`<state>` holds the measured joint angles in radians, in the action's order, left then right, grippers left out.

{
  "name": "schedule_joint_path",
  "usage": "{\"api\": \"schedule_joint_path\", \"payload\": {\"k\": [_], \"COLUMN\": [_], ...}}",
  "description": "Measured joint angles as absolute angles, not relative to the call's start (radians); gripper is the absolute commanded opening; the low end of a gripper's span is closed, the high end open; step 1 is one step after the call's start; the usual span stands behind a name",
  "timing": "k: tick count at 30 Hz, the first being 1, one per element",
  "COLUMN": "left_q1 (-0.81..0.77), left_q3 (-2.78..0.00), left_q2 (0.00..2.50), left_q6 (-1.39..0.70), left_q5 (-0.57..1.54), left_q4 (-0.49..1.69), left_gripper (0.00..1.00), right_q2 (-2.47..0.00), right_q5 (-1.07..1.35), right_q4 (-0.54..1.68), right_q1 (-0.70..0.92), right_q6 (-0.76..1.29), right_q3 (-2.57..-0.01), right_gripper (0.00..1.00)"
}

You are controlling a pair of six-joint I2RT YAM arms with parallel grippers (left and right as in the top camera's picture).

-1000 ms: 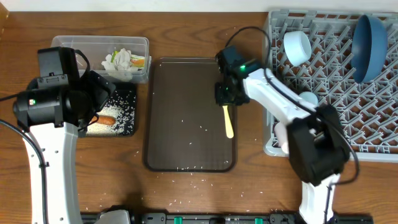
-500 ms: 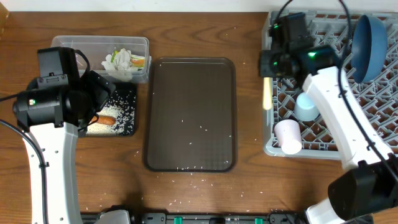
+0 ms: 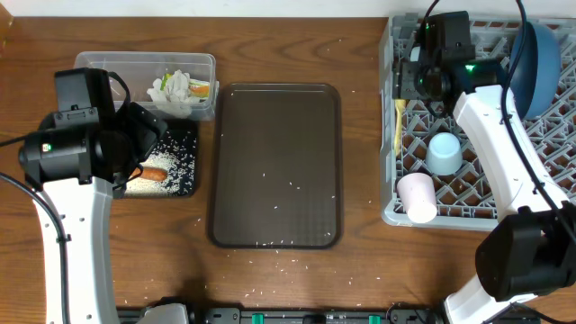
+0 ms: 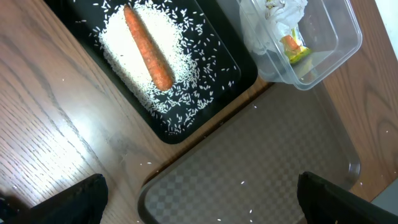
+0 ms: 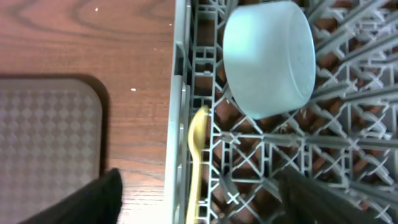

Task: Sort waste into correct bins and load items into the dishwasher rack
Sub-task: 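Place the yellow spoon upright at the rack's left edge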

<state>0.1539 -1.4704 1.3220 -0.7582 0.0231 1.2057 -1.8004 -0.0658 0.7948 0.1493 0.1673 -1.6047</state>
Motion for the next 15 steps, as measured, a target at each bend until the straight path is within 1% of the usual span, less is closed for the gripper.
{"api": "schedule_joint_path", "payload": {"k": [1,4,8,10,15], "left_q1": [0.154,0.154,0.154,0.154,0.154], "left_q3": [-1.47,-1.47,-1.47,-1.47,-1.47], "left_q2": [1.322,1.322,1.322,1.322,1.322], "left_q6": [-0.758,-0.758,-0.758,-0.758,-0.758], "left_q5": [0.023,0.023,0.023,0.023,0.023], "left_q4": [1.206,1.206,1.206,1.206,1.206], "left_gripper": [0.98,0.98,0.98,0.98,0.98], "right_q2": [-1.8,-1.8,-1.777,-1.726,-1.493], "right_q5": [-0.064,-0.047,-0.02,-0.012,-0.007], "right_q4": [0.799,0.858,1.012,1.082,1.108], "right_q1": [0.15,0.15,0.156,0.159,0.17], "right_q6": [0.163,0.157,0.157,0.157,0.156], "right_q3": [-1.605,-1.614,-1.682,-1.728,-1.798], "right_gripper": [0.99,0.99,0.99,0.99,0.99]}}
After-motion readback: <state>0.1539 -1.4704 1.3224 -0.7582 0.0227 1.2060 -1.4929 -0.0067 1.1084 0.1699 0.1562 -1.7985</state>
